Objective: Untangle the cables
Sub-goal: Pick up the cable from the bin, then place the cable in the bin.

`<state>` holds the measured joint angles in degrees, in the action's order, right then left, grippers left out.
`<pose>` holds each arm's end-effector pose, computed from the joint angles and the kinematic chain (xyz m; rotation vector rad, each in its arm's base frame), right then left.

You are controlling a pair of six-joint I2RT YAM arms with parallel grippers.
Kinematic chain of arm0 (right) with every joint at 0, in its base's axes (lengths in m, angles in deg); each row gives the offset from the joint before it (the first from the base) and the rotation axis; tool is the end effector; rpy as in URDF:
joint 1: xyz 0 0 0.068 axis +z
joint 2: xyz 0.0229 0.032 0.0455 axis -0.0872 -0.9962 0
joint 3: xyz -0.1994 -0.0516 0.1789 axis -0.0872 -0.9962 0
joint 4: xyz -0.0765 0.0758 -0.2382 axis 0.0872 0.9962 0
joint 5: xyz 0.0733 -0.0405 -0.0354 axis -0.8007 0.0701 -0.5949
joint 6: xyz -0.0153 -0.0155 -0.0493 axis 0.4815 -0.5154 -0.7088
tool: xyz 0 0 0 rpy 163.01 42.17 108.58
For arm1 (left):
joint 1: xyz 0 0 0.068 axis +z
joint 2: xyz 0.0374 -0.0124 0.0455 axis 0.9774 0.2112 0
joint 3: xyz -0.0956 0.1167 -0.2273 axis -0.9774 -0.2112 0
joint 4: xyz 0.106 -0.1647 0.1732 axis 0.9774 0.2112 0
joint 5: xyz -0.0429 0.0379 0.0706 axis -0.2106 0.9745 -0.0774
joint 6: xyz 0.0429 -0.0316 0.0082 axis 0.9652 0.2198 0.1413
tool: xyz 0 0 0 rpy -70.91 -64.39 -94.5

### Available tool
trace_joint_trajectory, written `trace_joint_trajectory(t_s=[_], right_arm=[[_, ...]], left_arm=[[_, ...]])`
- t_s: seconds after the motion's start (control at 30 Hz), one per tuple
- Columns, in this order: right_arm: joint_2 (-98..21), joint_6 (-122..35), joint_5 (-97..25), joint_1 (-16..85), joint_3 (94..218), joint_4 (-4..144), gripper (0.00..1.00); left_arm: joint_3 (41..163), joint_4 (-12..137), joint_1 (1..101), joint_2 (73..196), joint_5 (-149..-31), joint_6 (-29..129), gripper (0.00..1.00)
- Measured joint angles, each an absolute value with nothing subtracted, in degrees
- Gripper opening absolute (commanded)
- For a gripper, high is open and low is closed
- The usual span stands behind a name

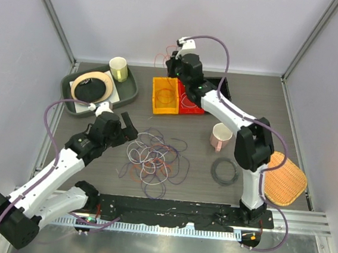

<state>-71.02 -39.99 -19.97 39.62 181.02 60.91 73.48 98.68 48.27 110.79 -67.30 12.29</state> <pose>0.4037 0.2725 0.3505 -0.2419 1.6513 0.4804 0.1673 -0.0845 0.2744 -0.5163 2.2460 -0.4267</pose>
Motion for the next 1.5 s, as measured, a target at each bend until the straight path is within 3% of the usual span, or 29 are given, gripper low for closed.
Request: trace_joint_trajectory(t_s=[0.37,1.03,1.2,1.3,1.5], right_arm=[[-90.19,-37.74,-18.15,39.70,188.16,65.94,0.01],[-91.74,-33.28,-6.70,44.66,188.34,69.37,0.01],[-93.88,-31.72,-5.67,44.45,188.27,69.59,0.08],[-95.10,-31.59,-5.08,44.25,188.21,70.33,0.18],[-95.28,-32.60,-4.75,44.25,188.16,70.79,0.24]], left_arm=[[72.78,101.11,48.31,108.30,-65.36,12.07,1.00],[72.58,105.98,48.31,107.76,-63.94,8.24,1.00],[72.06,106.42,48.31,107.78,-63.83,7.44,1.00],[71.99,106.64,48.31,107.80,-63.83,7.31,1.00],[71.84,106.68,48.31,107.80,-63.90,7.28,1.00]])
